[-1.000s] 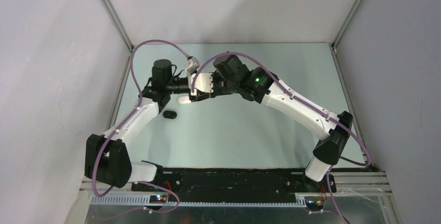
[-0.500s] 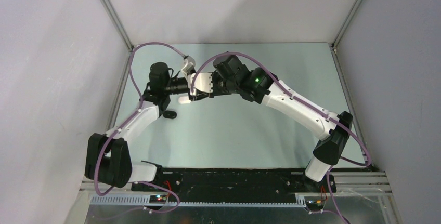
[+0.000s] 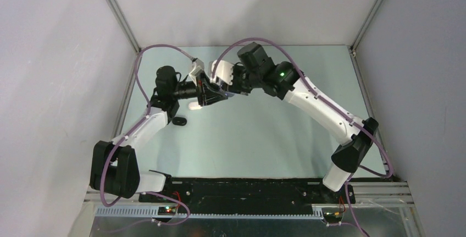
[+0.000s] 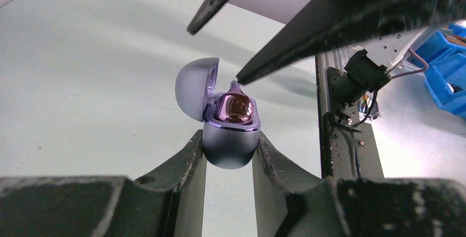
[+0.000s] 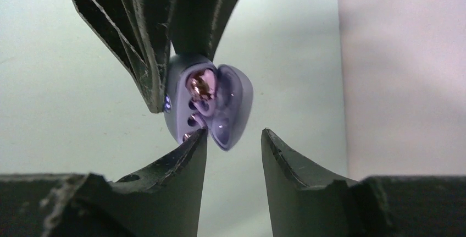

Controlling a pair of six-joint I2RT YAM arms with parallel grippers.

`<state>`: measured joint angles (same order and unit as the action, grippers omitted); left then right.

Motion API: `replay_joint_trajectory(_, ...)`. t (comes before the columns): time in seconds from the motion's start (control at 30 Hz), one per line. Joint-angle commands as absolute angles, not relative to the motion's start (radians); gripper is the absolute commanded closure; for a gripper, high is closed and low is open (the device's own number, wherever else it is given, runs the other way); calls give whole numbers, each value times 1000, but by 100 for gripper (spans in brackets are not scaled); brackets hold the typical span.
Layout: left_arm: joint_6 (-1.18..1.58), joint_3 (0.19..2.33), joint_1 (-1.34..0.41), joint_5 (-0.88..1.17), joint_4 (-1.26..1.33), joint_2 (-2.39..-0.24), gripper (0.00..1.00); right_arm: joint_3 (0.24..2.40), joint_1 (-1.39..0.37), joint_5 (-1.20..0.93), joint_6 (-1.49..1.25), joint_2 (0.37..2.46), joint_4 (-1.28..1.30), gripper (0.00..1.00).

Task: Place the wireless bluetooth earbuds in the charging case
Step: Place the earbud in the charging case.

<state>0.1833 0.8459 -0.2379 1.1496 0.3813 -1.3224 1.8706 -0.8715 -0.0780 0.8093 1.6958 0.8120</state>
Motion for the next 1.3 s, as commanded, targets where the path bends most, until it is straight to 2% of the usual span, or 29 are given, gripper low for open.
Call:
replay_joint_trajectory(0.0, 158, 857, -234, 1204, 422, -1314, 100, 1924, -793, -282, 696, 1603, 849, 54)
replay_joint_trajectory(0.17, 73, 865, -222, 1225, 358, -1304, 100, 1755, -601, -552, 385, 1468, 676, 53)
replay_joint_trajectory(0.23, 54, 867, -221, 1224, 351, -1295, 100, 1635, -548, -600, 251, 1411, 539, 48)
replay_joint_trajectory(0.33, 45, 876, -221, 1207, 342, -1284, 100, 1540, -531, -665, 142, 1383, 389, 38)
replay_joint_trajectory(0.5, -249, 933, -234, 1094, 87, -1237, 100, 1560, -547, -775, 27, 1467, 335, 32)
replay_joint_trajectory(0.6, -328, 948, -249, 1030, 29, -1220, 100, 1557, -554, -785, -60, 1499, 296, 26)
replay_joint_trajectory(0.77, -403, 934, -278, 965, 20, -1186, 100, 1612, -599, -730, -5, 1557, 367, 17)
replay_joint_trajectory(1.27, -462, 931, -320, 896, -8, -1156, 100, 1694, -626, -670, -14, 1651, 401, 16)
